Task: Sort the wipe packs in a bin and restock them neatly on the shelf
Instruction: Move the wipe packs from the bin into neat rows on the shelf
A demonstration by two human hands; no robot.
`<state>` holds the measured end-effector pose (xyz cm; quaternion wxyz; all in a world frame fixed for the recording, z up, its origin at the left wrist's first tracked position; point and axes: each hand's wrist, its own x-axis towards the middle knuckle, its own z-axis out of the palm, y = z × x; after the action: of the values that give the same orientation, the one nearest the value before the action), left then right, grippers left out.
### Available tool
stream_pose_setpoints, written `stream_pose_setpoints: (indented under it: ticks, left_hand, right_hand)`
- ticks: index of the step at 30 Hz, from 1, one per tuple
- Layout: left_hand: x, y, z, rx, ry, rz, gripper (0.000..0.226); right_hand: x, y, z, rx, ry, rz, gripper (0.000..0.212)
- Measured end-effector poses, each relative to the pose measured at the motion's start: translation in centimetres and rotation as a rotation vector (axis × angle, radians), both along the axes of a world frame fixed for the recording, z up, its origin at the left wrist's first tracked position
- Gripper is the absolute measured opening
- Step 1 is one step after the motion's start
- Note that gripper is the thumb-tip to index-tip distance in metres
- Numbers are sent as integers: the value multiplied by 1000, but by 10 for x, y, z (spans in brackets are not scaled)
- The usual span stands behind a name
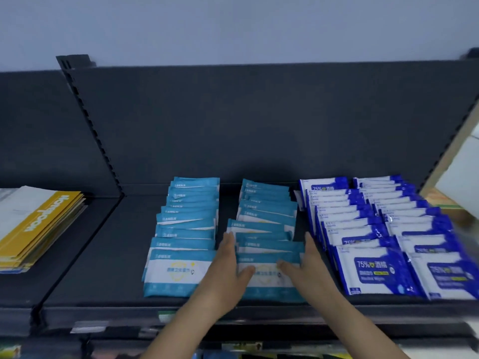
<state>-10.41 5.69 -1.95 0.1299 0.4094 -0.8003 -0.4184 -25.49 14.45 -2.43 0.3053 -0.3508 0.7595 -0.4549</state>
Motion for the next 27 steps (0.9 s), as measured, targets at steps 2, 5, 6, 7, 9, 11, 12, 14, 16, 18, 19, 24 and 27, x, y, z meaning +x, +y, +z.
stream_pose_setpoints:
  ticks: [2,5,6,7,9,11,12,14,16,18,19,24,27]
  left_hand:
    - [-16,-7,-7,12,-20,23,92]
    - [-24,-17,-8,115,6,52,93]
    - [-25,-20,-7,124,29,68,90]
    - [-25,-21,-8,124,43,82,86]
    - [-28,-19,-8,148,56,76,74]
    - [-31,-13,-9,151,67,39,62]
    - [-33,-11,-10,134,70,33,59]
    - [-33,-9,-10,119,80,24,55]
    - [-31,-11,-8,138,97,38,55]
    - [-29,-14,-5,113,103,44,64]
    - [-29,-18,-4,104,118,46,69]
    - [-40,-37,9,176,158,126,83]
    - [-48,-50,9,270,180,141,82]
  right_hand:
    - [-4,3,-1,3,-74,24,83]
    - [-6,6,1,32,-29,83,77]
    - [-7,6,2,36,-22,88,77]
    - [-9,6,1,43,-23,88,79]
    - [-12,6,1,59,-34,92,81]
    - [-13,5,0,52,-26,103,73]
    - [-15,4,-2,40,-10,119,70]
    - [-17,3,-7,17,-8,141,68]
    - [-19,3,-8,6,-47,153,65]
    - [-23,2,-4,-34,-128,137,56]
    - [-25,-1,-1,-60,-175,112,53]
    - [-40,-25,9,-160,-287,34,80]
    - [-50,-47,10,-155,-334,11,80]
